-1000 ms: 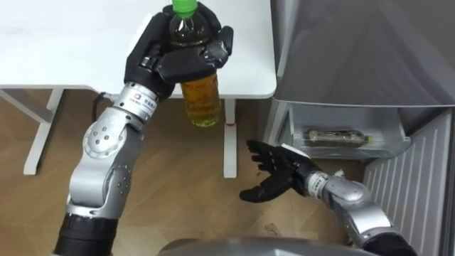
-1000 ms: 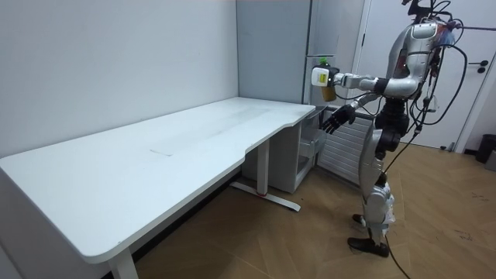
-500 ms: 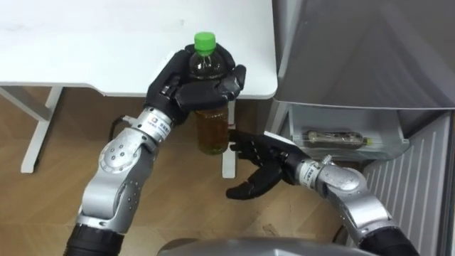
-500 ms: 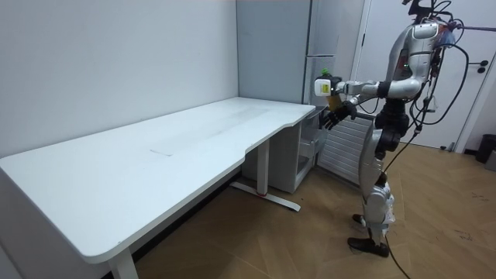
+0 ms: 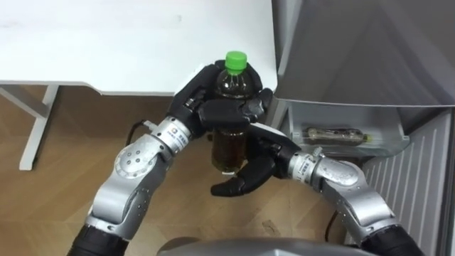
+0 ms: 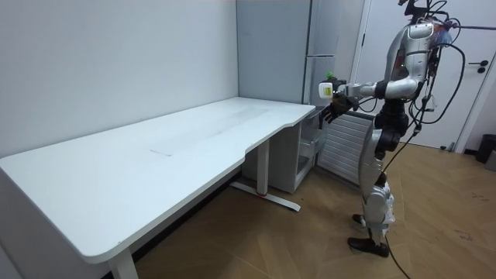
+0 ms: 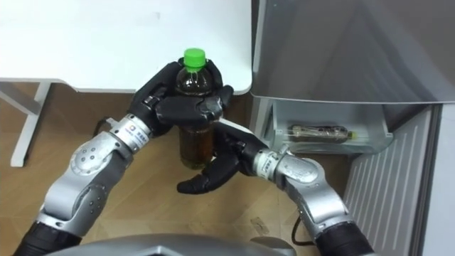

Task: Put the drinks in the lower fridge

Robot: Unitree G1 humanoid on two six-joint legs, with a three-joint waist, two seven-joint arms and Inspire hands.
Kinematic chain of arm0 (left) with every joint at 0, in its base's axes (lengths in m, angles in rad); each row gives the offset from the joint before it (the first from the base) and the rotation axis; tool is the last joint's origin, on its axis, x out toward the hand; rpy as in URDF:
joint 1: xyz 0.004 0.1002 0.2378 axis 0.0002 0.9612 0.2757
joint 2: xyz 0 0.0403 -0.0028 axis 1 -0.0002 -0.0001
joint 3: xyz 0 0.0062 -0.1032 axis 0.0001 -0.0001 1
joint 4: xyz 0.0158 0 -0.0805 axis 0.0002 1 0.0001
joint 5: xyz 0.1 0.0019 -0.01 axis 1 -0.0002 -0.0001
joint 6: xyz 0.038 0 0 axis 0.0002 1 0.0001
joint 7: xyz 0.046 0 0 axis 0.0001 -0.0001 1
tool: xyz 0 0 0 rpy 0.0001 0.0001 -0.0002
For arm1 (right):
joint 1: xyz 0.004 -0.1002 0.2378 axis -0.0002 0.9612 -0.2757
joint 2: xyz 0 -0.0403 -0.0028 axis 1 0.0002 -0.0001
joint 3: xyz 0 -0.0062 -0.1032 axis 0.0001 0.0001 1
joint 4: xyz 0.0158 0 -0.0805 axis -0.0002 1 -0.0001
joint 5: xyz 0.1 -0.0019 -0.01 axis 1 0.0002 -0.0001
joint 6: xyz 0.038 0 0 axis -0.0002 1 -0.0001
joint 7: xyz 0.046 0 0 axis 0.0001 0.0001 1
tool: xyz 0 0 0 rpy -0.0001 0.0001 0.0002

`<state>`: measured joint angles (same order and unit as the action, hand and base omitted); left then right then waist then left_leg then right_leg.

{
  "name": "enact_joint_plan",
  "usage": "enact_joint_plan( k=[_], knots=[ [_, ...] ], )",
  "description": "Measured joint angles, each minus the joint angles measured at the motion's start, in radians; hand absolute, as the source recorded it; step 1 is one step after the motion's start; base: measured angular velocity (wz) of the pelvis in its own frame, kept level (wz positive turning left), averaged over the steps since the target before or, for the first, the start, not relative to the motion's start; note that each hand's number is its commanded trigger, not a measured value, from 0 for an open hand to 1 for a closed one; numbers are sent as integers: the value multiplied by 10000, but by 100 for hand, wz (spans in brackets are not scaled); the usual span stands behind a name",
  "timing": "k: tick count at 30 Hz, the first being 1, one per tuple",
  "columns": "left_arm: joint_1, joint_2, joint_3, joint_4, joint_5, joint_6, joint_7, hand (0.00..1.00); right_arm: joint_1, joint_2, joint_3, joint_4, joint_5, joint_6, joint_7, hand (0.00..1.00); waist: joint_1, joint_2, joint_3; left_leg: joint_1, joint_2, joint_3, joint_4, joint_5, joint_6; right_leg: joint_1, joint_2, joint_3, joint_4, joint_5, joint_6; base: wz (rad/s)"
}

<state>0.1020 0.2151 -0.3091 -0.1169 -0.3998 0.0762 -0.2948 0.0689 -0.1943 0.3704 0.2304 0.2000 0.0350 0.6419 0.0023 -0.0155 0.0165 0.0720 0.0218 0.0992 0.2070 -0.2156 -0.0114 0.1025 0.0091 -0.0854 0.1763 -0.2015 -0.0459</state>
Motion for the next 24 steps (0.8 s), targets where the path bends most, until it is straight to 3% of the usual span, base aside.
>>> enact_joint_plan(
  k=[15, 16, 17, 19, 20, 24],
  knots=[
    [0, -3, -516, 22, -16, -13, -22, 100, 0, -44, 10, 2, 831, 113, -99, 0, 0, -109, 59, -94, -12, 22, 163, 0, 2, -72, -23, 12, 104, -3, 5, 0],
    [0, -3, -529, 36, -15, -17, -28, 100, 0, -44, 18, 2, 837, 113, -112, 8, 13, -109, 59, -93, -13, 23, 164, 0, 3, -79, -24, 11, 103, -3, 5, 0],
    [0, -4, -562, 98, -15, -54, -32, 100, 0, -43, 48, 2, 839, 114, -183, 64, 19, -114, 53, -88, -17, 31, 177, 0, 3, -122, -29, 14, 107, -5, 7, 0],
    [0, -5, -598, 186, -15, -94, -43, 100, 0, -47, 113, 2, 839, 115, -272, 94, 18, -117, 52, -97, -18, 46, 180, 1, 4, -137, -31, 21, 109, -5, 9, 0],
    [2, -3, -614, 201, -14, -93, -43, 100, 1, -46, 157, 2, 836, 121, -305, 100, 15, -117, 52, -103, -19, 53, 180, 1, 4, -146, -32, 24, 113, -5, 9, 0],
    [1, -2, -632, 276, -13, -105, -44, 100, 1, -104, 265, 7, 858, 121, -388, 100, 17, -119, 47, -104, -19, 47, 188, 1, 5, -137, -32, 9, 117, -5, 9, 0]
  ],
)
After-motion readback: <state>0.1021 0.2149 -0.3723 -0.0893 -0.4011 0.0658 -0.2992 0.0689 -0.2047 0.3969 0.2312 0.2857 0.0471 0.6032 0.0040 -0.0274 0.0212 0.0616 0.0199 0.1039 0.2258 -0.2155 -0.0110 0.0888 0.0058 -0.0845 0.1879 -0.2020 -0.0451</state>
